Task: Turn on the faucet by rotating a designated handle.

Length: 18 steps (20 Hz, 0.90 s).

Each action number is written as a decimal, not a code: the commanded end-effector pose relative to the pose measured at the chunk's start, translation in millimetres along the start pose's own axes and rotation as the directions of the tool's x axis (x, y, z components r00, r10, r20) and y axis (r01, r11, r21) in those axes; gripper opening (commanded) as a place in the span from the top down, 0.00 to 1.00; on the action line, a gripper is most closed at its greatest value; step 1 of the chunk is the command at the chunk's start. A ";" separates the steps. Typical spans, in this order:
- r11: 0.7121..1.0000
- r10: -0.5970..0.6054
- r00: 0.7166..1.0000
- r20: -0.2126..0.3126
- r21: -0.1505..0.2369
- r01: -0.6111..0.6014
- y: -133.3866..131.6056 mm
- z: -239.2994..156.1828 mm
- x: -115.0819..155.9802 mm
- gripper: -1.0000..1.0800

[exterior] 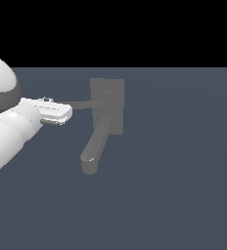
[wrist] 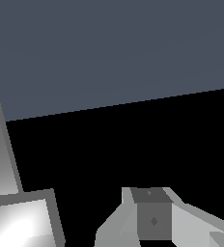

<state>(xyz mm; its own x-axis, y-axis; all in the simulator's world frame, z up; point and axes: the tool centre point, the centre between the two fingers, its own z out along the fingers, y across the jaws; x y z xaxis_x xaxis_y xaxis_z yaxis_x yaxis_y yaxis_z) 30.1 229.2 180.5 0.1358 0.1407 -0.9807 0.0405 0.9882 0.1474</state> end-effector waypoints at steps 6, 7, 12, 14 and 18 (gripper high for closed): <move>0.998 -0.040 0.996 -0.077 0.049 0.044 -34.9 -9.0 40.5 1.00; 0.997 -0.043 0.996 -0.083 0.053 0.048 -37.9 -9.9 43.7 1.00; 0.997 -0.049 0.994 -0.093 0.059 0.055 -42.7 -11.2 48.3 1.00; 0.997 -0.044 0.995 -0.091 0.058 0.050 -41.3 -11.5 48.3 1.00; 0.997 -0.048 0.995 -0.092 0.059 0.054 -42.3 -11.1 48.0 1.00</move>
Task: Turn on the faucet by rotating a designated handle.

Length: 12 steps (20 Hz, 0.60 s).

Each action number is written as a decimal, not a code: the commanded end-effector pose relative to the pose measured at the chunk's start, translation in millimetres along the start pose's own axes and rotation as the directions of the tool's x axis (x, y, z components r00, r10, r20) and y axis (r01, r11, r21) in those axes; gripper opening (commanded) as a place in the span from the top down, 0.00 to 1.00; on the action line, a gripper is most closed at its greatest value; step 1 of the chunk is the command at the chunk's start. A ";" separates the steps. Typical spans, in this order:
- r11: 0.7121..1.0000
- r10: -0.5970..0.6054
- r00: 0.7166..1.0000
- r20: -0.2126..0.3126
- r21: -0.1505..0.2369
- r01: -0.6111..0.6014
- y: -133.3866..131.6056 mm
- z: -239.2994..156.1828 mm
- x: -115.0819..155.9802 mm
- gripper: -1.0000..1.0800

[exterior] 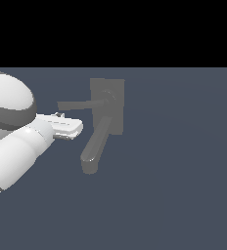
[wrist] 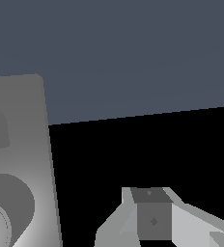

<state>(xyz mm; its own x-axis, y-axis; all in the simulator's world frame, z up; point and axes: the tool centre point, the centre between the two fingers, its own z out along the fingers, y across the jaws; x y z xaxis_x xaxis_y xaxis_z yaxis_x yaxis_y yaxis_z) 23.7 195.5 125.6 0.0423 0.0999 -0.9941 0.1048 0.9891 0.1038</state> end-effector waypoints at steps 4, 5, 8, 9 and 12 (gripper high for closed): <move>1.000 -0.028 1.000 0.001 0.007 0.028 -5.9 3.7 -4.2 1.00; 0.999 -0.038 0.999 0.000 0.010 0.038 -8.0 5.0 -5.4 1.00; 0.998 -0.064 0.998 -0.004 0.020 0.064 -14.6 8.1 -7.1 1.00; 0.997 -0.070 0.998 -0.006 0.024 0.070 -16.7 8.9 -6.9 1.00; 0.996 -0.083 0.996 -0.016 0.037 0.084 -22.5 10.3 -3.9 1.00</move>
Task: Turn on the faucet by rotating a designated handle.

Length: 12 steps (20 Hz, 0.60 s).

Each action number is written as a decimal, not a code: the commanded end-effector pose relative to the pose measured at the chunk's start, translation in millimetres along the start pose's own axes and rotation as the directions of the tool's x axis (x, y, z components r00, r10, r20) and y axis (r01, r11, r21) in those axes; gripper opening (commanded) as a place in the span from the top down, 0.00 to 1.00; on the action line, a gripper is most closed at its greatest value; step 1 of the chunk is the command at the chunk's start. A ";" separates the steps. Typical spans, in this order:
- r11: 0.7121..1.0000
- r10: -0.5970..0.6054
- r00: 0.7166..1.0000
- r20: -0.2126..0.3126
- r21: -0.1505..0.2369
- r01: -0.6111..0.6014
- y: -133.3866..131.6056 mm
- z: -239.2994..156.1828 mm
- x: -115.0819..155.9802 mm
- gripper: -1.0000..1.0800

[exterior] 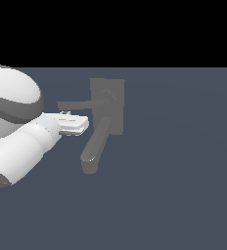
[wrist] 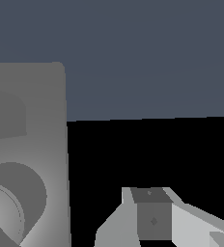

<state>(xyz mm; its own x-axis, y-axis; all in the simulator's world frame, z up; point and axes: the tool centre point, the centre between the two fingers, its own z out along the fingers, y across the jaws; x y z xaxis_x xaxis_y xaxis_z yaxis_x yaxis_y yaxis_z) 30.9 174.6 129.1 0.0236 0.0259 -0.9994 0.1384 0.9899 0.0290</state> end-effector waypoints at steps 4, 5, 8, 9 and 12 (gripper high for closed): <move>1.000 -0.011 1.000 -0.019 0.021 0.012 -7.7 1.1 8.7 1.00; 1.000 -0.011 1.000 -0.019 0.022 0.012 -7.9 1.1 9.1 1.00; 1.000 -0.011 1.000 -0.019 0.022 0.012 -7.9 1.1 9.1 1.00; 1.000 -0.011 1.000 -0.019 0.022 0.012 -7.9 1.2 8.9 1.00; 1.000 -0.011 1.000 -0.019 0.022 0.012 -6.5 1.4 -2.3 1.00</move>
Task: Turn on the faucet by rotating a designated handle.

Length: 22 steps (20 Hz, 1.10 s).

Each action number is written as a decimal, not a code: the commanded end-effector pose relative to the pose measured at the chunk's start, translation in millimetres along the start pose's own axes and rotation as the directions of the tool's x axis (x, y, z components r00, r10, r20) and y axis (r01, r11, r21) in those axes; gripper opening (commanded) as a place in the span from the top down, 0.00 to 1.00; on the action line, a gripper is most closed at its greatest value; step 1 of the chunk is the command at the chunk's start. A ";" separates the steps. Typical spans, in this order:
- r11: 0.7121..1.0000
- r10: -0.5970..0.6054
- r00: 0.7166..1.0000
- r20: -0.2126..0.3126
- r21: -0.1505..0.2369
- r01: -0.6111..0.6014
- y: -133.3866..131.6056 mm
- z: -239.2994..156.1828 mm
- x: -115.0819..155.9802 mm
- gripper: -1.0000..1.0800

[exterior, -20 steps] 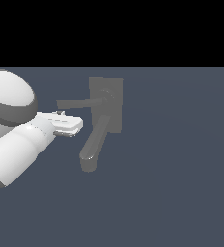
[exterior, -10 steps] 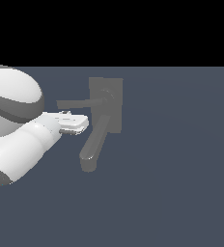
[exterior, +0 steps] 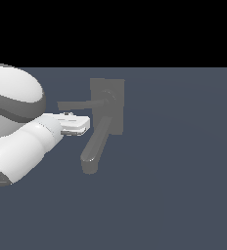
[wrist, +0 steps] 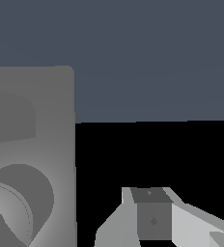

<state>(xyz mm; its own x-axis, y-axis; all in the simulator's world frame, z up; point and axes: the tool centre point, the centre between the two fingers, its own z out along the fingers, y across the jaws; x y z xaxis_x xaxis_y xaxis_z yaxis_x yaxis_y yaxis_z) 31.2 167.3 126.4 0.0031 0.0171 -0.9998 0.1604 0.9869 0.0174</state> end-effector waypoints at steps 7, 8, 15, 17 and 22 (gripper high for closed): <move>1.000 0.001 1.000 0.000 0.000 -0.001 4.0 -0.1 -32.1 1.00; 1.000 0.001 1.000 0.000 0.000 -0.001 4.4 -0.1 -36.1 1.00; 1.000 0.000 1.000 0.000 0.000 0.000 7.2 0.0 -60.7 1.00; 1.000 -0.003 1.000 -0.010 0.005 0.003 2.8 0.1 -52.7 1.00; 1.000 -0.002 1.000 -0.008 0.004 0.002 -1.9 0.0 -69.0 1.00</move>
<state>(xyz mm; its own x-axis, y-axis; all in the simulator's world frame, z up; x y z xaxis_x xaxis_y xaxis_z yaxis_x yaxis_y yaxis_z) 30.9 166.9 187.2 -0.0107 0.0154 -0.9998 0.1627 0.9866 0.0134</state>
